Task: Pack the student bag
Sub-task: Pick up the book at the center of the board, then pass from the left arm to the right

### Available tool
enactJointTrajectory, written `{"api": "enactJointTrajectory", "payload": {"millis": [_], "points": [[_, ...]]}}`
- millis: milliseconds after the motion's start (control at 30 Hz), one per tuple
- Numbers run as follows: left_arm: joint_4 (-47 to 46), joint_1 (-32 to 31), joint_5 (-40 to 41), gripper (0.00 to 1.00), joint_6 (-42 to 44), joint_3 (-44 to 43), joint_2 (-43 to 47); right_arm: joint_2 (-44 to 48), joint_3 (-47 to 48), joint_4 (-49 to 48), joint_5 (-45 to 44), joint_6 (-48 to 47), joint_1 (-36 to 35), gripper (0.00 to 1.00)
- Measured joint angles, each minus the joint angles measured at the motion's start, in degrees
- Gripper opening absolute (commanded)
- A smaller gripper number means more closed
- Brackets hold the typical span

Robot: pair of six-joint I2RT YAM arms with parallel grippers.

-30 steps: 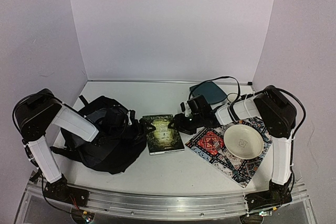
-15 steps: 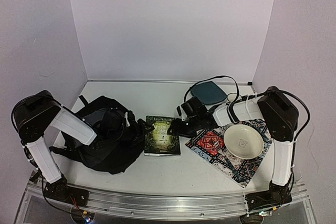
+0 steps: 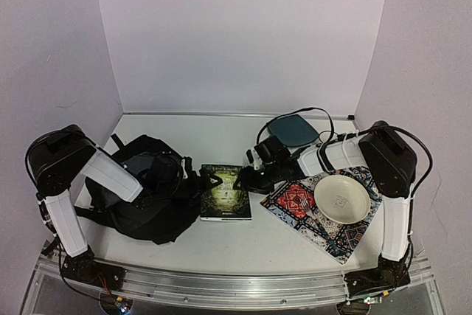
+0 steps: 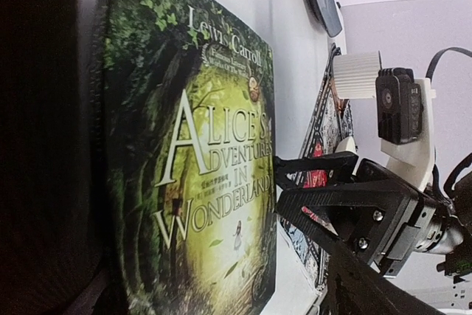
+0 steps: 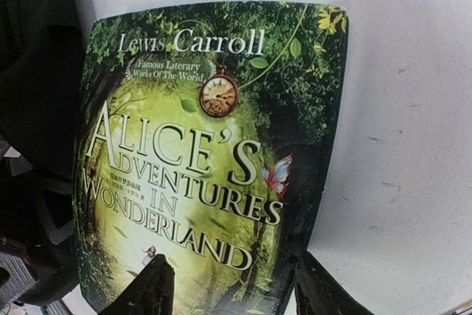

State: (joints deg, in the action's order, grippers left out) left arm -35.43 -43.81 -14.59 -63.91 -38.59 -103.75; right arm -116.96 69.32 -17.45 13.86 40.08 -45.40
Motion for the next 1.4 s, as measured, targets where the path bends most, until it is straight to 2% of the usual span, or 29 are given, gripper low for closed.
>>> {"api": "enactJointTrajectory", "payload": {"millis": [300,433,600,833,1100,1267,1400], "points": [[2.12,-0.41,-3.48,0.55,0.67,-3.67,1.49,-0.59,-0.23,-2.34,5.09,1.53,-0.67,0.54],[5.25,-0.48,-2.28,0.25,0.88,-3.22,3.62,0.08,-0.61,-3.16,5.33,1.48,-1.03,0.57],[5.82,-0.87,-2.24,0.01,0.91,-2.48,5.70,3.27,-3.35,-4.03,4.05,1.14,-1.73,0.61],[5.57,-0.82,-1.50,0.00,0.17,-1.88,11.40,12.73,-7.46,-5.11,0.48,1.79,-2.24,0.67],[4.60,0.21,4.55,0.00,-2.21,-1.79,18.40,22.72,-12.43,-7.05,-2.37,4.77,-2.13,0.73],[4.40,0.26,9.10,0.00,-5.21,-0.66,19.73,27.03,-17.73,-11.43,-3.28,9.22,-2.20,0.81],[4.61,0.26,12.79,0.00,-7.99,-0.24,20.50,27.95,-21.86,-18.94,-4.54,14.45,-3.18,0.86]]}}
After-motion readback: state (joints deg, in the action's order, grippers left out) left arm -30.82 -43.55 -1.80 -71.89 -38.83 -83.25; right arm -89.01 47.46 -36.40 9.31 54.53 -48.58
